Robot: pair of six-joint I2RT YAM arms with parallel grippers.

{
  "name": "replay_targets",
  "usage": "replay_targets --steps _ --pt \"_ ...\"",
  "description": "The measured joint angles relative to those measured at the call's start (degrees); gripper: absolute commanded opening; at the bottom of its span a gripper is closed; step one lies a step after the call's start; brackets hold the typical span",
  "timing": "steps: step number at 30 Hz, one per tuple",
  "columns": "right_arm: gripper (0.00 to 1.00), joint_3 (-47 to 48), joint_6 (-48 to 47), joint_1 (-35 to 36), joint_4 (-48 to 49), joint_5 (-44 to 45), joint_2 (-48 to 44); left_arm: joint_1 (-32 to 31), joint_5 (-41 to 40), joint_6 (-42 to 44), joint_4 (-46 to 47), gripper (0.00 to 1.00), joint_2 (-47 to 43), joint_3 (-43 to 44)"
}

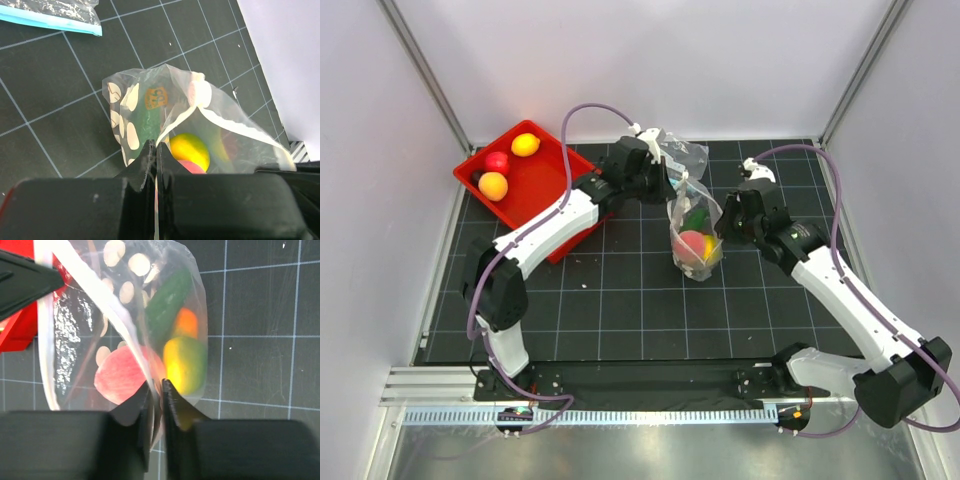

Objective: Place the food in the zip-top bag and seal the zipper
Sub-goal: Adjust the zipper food storage bag at the center of the board.

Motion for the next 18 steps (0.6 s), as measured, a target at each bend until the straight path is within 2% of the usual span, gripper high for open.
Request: replay_targets --steps 1,3,7,14,15,18 --pt "0.04 0.13 -0.02 0.00 -0.04 0.00 -0.13 0.11 -0.07 0.02 0.00 0.00 0.00 -0.02" --pt "0.01 0.28 -0.07 0.00 -0.26 -0.02 -0.59 0.11 -0.15 0.07 -0.02 0.00 0.00 -0.02" --pt "0.01 0.31 0.04 0.00 -0.92 -0.04 -2.49 0.20 1.05 0.20 0.00 0.00 0.00 -0.02" --pt "0.01 0.42 0.13 0.00 -1.60 -0.11 -6.14 0.17 7.80 0.24 0.37 0.01 2.21 1.14" --pt "0.01 0.42 0.13 0.00 -1.57 -0.11 -6.08 0.17 8.04 0.24 0.33 0.03 2.49 1.14" --pt "0.01 0.42 0.13 0.00 -1.51 -0.07 -4.81 0.26 7.98 0.48 0.31 0.23 2.99 1.14"
